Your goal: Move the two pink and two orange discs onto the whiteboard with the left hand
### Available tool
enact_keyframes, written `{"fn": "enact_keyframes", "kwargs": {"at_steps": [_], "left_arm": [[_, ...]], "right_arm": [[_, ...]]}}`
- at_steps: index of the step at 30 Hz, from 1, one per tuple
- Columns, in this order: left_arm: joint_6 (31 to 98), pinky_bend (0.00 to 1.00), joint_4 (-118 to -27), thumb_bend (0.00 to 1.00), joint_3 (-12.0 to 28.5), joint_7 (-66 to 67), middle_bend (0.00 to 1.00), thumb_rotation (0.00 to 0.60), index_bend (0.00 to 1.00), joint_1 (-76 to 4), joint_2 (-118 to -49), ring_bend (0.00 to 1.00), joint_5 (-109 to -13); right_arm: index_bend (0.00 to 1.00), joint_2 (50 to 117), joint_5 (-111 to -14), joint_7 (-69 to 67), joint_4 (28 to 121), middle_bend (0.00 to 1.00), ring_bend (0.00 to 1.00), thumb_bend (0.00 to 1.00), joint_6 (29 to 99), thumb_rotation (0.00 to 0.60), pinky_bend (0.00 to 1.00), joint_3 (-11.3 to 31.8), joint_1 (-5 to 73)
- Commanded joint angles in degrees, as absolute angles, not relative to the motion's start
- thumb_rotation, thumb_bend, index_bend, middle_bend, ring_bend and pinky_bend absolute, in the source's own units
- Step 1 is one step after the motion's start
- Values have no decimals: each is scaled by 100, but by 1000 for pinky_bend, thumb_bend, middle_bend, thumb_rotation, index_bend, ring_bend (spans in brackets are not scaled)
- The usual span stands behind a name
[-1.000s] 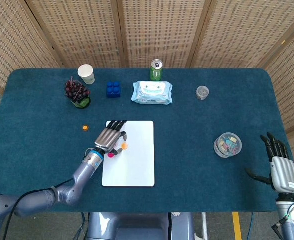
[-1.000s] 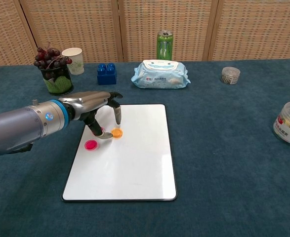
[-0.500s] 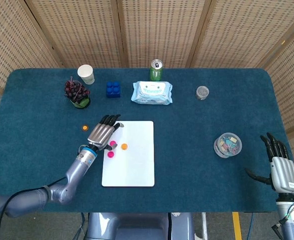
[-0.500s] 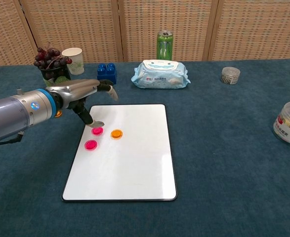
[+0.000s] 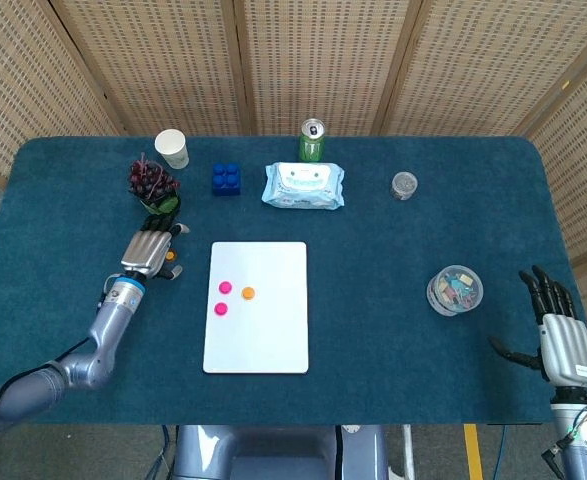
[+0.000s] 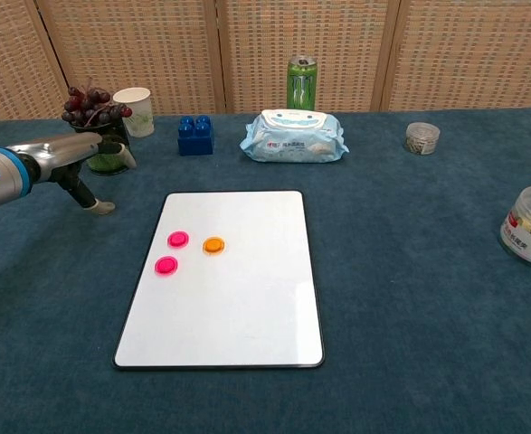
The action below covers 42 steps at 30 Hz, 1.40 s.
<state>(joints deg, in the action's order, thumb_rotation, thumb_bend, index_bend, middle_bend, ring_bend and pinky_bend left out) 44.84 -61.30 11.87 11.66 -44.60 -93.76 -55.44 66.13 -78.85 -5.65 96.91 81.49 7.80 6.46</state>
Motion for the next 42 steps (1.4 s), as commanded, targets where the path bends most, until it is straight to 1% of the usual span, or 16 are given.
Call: {"fn": "enact_keyframes", "kwargs": {"at_steps": [1, 5, 13, 17, 31, 36, 42], "left_arm": [[4289, 0, -5783, 309, 1181, 881, 0, 600, 215, -4416, -9496, 0, -5545], [4277, 0, -5492, 320, 1206, 861, 0, 600, 234, -4411, -9633, 0, -5509], [4151, 0, -5290, 354, 1221, 884, 0, 600, 286, -4429, -9721, 0, -5464], [4067, 0, -5123, 356, 1224, 906, 0, 600, 333, -4418, -9799, 0, -5395], [3930, 0, -4816, 359, 1274, 805, 0, 600, 345, -4472, -9970, 0, -5508], [3918, 0, -4753, 361, 1274, 844, 0, 600, 435, -4463, -10015, 0, -5508], [3907, 0, -4701, 365, 1286, 906, 0, 600, 498, -4448, -10035, 0, -5473]], "right_arm": [[0, 6610, -7881, -566, 9694, 0, 0, 234, 8145, 600, 0, 781, 647], [0, 6600, -7885, -575, 9697, 0, 0, 234, 8134, 600, 0, 777, 649], [0, 6601, -7888, -585, 9691, 0, 0, 234, 8137, 600, 0, 775, 646], [0, 6597, -7888, -584, 9696, 0, 0, 234, 8133, 600, 0, 773, 647], [0, 6595, -7878, -594, 9696, 0, 0, 234, 8121, 600, 0, 774, 650], [0, 6587, -7882, -607, 9700, 0, 0, 234, 8121, 600, 0, 773, 649], [0, 6590, -7880, -608, 9698, 0, 0, 234, 8119, 600, 0, 773, 649]]}}
